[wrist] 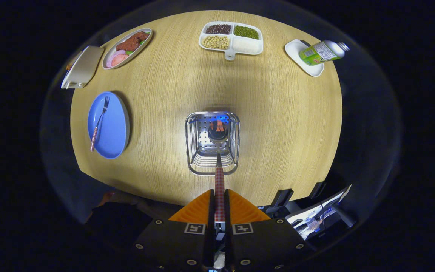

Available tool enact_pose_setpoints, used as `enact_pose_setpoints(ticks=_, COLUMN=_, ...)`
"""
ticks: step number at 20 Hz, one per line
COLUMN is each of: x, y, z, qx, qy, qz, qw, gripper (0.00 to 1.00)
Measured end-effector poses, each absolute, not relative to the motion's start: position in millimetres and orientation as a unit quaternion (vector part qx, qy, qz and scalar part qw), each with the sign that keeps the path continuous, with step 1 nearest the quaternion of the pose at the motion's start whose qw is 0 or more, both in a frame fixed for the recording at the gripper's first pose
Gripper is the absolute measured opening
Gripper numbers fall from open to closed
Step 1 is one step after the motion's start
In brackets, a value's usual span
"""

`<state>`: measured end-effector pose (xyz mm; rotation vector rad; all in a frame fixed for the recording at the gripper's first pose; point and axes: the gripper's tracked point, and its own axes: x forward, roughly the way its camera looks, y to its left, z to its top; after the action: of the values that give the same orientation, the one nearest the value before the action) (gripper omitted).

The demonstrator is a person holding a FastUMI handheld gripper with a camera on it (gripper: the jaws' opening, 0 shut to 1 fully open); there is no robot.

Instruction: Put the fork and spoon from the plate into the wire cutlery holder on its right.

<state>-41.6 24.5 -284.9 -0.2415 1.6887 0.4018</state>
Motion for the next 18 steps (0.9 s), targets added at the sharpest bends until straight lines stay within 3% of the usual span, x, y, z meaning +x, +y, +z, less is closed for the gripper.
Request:
enact_pose_setpoints(ticks=10, x=2, y=42, z=-264, qx=-0.054, qy=0.661, qz=0.171, qw=0.729, gripper=0.18)
enact_pose_setpoints(ticks=12, x=4, y=46, z=-256, qx=-0.045, qy=0.642, qz=0.168, qw=0.746, gripper=0.29)
enact_pose_setpoints(ticks=17, x=4, y=73, z=-233, qx=0.0, qy=0.604, qz=0.18, qw=0.776, gripper=0.84)
enact_pose_setpoints(ticks=18, x=2, y=79, z=-230, qx=0.008, qy=0.599, qz=0.182, qw=0.779, gripper=0.88)
